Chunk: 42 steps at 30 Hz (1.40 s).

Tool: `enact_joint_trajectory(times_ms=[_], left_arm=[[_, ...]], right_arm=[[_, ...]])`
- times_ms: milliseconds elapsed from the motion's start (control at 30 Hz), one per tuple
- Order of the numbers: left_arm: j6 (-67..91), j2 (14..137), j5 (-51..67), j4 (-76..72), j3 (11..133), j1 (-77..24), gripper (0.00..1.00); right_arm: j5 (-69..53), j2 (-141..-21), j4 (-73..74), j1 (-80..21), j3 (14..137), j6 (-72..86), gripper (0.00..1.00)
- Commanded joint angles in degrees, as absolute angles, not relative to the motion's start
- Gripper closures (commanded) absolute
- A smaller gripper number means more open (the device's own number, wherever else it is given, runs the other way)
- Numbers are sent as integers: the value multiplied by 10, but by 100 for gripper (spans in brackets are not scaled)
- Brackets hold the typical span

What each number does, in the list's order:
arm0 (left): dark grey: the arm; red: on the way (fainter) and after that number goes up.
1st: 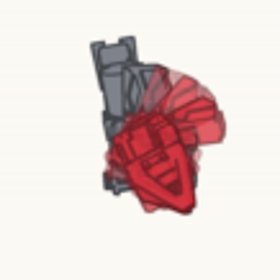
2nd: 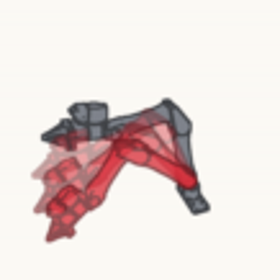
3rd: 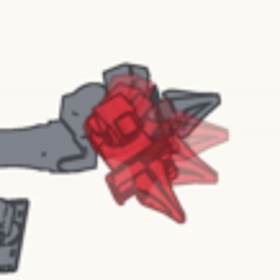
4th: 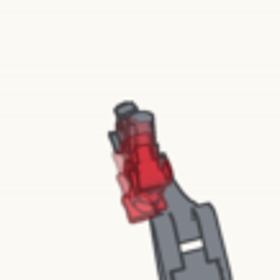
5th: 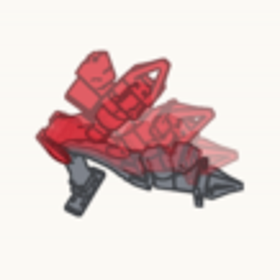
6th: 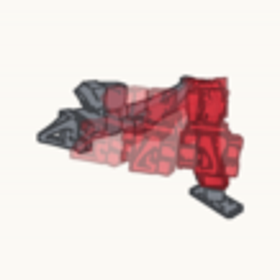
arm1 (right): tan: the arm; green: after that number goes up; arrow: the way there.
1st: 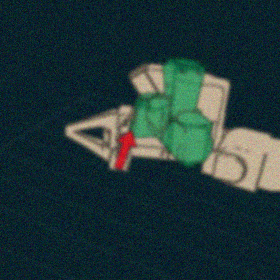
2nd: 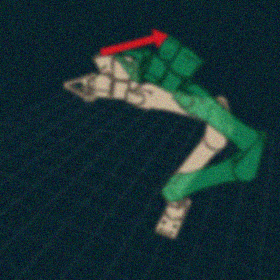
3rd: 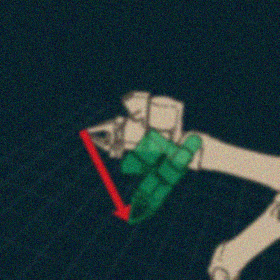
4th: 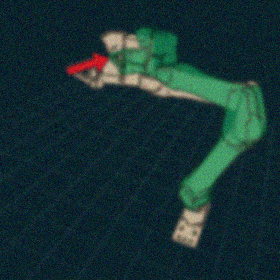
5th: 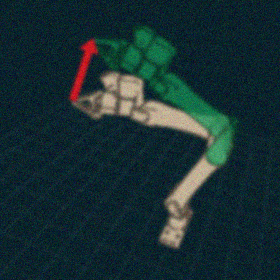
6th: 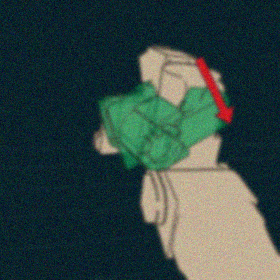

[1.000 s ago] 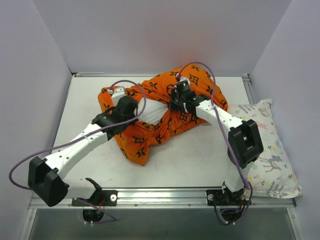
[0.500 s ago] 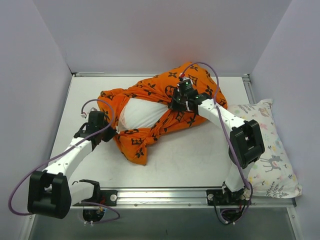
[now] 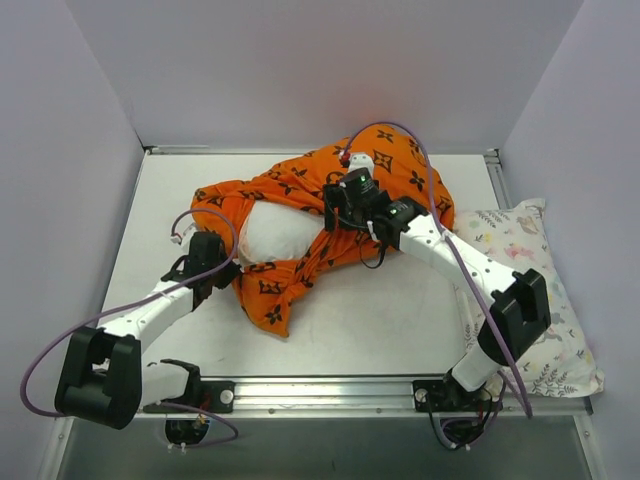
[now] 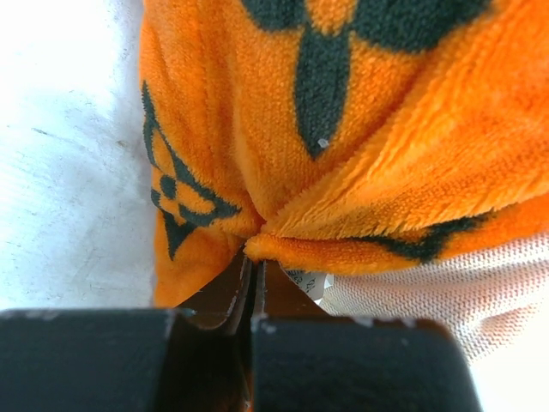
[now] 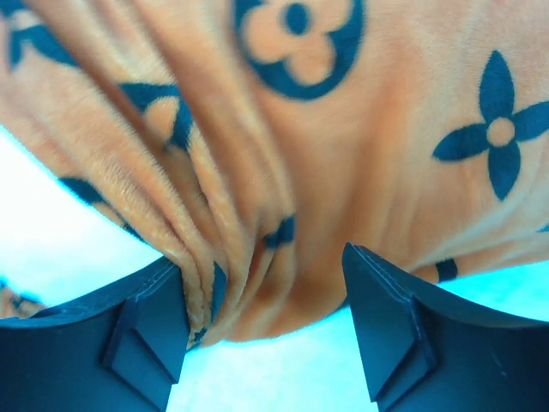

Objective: Remove the pillowcase from the pillow

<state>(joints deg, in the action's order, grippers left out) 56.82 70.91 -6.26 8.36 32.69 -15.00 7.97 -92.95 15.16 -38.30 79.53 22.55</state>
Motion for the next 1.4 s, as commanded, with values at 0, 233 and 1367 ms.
enact_joint_trajectory(times_ms=[0,233,1367], left_arm=[[562,715,-68,149,296,-164,100],[561,684,-66,149,293,-170,100],[514,588,-32,168,335,-191,100]], right_arm=[[141,-874,178,-430,816,175,31],[169,-844,138,-558,821,109,31],[-62,-1216,258,-473,1052,176,100]])
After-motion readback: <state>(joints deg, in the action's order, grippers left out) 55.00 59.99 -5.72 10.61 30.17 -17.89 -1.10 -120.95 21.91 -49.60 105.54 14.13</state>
